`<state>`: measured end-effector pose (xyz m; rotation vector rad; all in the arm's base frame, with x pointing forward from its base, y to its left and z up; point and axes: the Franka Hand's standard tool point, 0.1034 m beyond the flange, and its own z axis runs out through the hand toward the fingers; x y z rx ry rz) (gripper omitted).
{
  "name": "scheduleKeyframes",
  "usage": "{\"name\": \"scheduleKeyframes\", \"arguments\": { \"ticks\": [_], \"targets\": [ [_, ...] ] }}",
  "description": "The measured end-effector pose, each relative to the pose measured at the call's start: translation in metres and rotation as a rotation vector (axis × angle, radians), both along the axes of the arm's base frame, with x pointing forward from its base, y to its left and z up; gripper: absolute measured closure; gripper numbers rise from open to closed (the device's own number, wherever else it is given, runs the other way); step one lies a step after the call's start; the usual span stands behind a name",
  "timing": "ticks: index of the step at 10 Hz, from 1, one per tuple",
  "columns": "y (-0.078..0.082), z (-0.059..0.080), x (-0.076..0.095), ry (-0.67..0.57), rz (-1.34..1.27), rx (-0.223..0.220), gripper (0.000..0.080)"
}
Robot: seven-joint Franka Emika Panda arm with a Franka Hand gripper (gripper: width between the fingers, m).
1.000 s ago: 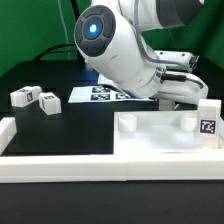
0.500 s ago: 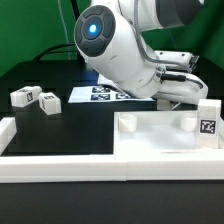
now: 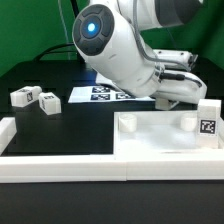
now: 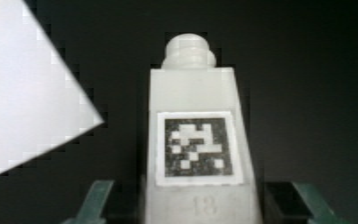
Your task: Assemble square table
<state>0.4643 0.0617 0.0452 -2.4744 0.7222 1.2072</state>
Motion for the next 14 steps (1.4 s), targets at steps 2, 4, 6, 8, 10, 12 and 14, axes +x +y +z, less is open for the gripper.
{"name": "scheduleKeyframes", "arguments": {
  "ticks": [2,4,6,8,10,12,14],
  "targets": [
    [-0.015,0.049,0.032,-0.079,0.041,-0.017,0.0511],
    [-0.01,0.074,0.04,-0.128,0.073,-0.039,0.0509],
    [-0.007,0.072,0.048,-0.236,0.059,-0.084,0.0509],
    [-0.017,0.077,0.066,-0.361,0.068,-0.134,0.0509],
    [-0.036,0.105,0.119,-0.515,0.082,-0.188,0.0509],
    [-0.041,0.128,0.155,-0.703,0.066,-0.245,0.0509],
    [-0.036,0.122,0.153,-0.803,0.052,-0.292,0.0509]
  ]
}}
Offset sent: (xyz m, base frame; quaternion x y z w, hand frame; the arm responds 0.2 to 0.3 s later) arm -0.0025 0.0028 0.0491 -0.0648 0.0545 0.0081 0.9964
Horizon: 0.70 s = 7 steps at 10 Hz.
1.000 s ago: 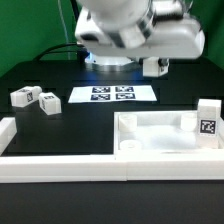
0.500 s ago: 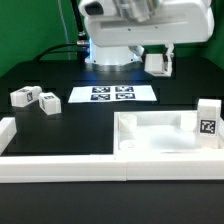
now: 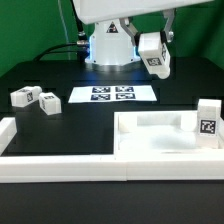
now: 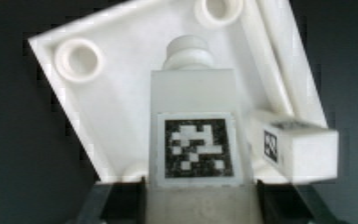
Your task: Assemble square table
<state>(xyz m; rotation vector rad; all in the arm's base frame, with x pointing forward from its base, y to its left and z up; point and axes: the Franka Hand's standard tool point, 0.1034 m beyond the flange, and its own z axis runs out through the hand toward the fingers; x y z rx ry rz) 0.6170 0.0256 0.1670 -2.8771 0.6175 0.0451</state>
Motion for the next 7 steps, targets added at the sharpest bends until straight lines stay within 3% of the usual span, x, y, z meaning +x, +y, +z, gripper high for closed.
{"name": "scheduleKeyframes", "arguments": {
  "ticks": [3,5,7],
  "targets": [
    [0.002,-0.001,0.011,-0.195,-0.021,-0.066,0.0509],
    [-0.016,-0.01,0.024,-0.301,-0.008,-0.134,0.0509],
    [-0.028,0.0,0.038,-0.398,-0.003,-0.174,0.0509]
  ]
}}
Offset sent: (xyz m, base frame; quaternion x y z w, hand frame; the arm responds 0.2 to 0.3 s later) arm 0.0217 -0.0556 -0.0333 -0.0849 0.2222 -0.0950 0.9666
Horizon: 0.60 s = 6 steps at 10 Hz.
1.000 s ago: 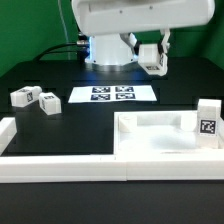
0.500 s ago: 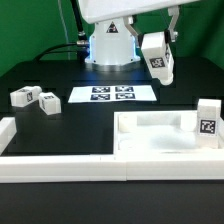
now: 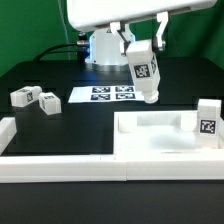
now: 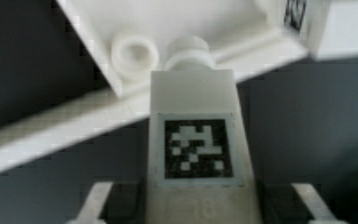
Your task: Assemble square table
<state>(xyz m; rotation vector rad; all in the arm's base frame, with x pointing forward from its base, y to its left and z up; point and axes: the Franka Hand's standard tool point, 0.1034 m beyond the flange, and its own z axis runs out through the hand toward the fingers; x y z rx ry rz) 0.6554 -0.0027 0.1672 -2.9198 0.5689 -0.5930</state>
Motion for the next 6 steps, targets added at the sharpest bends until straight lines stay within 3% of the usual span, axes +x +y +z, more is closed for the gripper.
{"name": "scheduleKeyframes", "arguments": {
  "ticks": [1,5,6],
  "targets": [
    [-0.005,0.003,0.003,-0.008,-0.008,-0.002,0.0509],
    [-0.002,-0.001,0.002,-0.006,0.002,-0.008,0.0509],
    [0.005,-0.018,0.001,-0.023,0.041,-0.052,0.0509]
  ]
}}
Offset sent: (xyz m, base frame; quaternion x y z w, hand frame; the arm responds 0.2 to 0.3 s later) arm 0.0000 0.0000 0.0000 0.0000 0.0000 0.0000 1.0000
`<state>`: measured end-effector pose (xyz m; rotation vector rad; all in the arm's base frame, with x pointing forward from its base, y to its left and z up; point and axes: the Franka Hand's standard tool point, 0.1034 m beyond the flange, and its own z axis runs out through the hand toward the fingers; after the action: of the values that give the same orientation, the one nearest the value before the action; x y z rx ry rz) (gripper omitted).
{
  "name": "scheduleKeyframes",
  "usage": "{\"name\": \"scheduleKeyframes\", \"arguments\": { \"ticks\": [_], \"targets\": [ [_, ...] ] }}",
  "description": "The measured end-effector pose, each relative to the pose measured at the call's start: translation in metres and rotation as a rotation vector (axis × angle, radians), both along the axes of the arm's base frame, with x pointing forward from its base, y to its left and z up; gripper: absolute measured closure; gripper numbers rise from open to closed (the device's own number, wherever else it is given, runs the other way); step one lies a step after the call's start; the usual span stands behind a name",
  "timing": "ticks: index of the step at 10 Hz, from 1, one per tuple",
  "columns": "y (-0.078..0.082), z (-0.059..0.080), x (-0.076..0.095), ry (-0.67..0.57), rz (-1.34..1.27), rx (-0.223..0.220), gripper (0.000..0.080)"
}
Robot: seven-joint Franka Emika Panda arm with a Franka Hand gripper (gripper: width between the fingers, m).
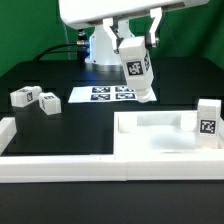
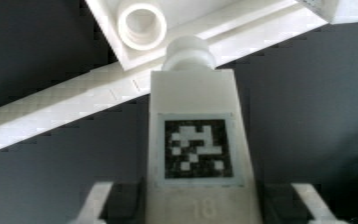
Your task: Assemble square table
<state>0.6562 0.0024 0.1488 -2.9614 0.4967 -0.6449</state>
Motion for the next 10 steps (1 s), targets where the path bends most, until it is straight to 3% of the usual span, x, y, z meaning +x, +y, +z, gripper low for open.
{"name": "scheduleKeyframes", "arguments": {
  "ticks": [1,3,7,10],
  "targets": [
    [0.0,-0.01,0.004,-0.049,0.025,-0.039,0.0509],
    [0.013,-0.015,0.007,-0.079,0.051,-0.062,0.0509],
    [0.01,-0.017,0.006,-0.075,0.047,-0.065,0.0509],
    [-0.003,-0.026,0.005,-0.146,0.057,-0.116,0.0509]
  ]
}}
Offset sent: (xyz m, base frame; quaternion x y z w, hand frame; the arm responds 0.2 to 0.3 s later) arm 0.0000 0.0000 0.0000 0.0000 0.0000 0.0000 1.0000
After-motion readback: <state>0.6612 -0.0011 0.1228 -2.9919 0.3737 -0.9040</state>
